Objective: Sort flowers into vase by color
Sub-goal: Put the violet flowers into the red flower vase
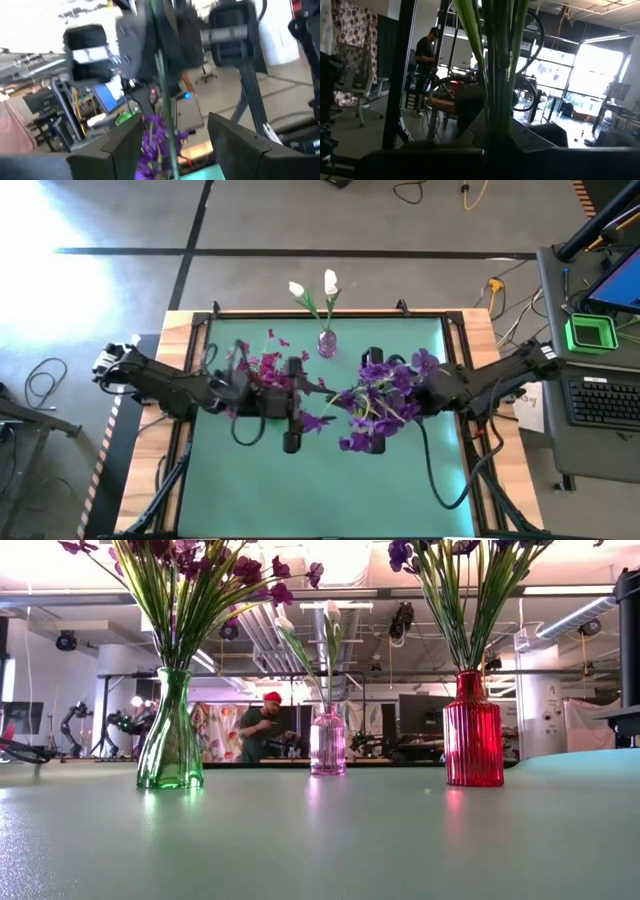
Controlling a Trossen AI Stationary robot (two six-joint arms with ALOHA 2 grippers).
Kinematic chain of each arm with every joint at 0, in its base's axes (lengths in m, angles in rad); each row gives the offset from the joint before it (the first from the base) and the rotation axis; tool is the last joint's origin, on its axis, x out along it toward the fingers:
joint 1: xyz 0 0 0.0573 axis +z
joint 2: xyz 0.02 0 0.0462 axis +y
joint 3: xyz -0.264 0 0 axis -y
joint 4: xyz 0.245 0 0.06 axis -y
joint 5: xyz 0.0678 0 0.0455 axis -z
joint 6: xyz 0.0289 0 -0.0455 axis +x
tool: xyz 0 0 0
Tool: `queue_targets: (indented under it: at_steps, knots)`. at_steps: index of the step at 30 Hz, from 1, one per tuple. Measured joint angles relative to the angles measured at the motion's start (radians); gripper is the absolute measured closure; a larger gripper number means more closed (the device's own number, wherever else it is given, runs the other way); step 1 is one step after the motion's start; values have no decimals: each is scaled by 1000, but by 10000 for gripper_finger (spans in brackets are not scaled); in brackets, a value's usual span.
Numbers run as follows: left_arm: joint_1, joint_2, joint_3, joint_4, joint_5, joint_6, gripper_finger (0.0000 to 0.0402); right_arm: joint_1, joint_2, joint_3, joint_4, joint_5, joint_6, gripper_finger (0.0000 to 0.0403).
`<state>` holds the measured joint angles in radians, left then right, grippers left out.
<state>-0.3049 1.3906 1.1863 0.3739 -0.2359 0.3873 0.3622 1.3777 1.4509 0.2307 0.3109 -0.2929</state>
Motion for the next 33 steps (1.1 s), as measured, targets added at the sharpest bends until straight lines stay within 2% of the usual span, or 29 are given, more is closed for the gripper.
queue_targets:
  at_steps: [7, 10, 13, 19, 21, 26, 33]
  knots:
    - [5, 73, 59, 3, 9, -26, 193, 0, -4, 0, 2, 2, -6, 394]
    - [11, 99, 77, -2, 9, -38, 206, 0, -4, 0, 6, 2, -15, 394]
    - [15, 108, 86, -1, 3, -55, 243, 0, -4, 0, 6, 3, -22, 394]
    - [15, 105, 86, -17, -43, -82, 367, 0, -5, 0, 5, 3, -23, 390]
    - [15, 101, 80, -17, -44, -88, 392, 0, -5, 0, 4, 3, 7, 385]
    - [15, 95, 63, -15, -46, -109, 398, 0, -5, 0, -17, 9, 75, 357]
    - [15, 91, 43, -16, -63, -119, 401, 0, -7, 0, -16, 41, 75, 293]
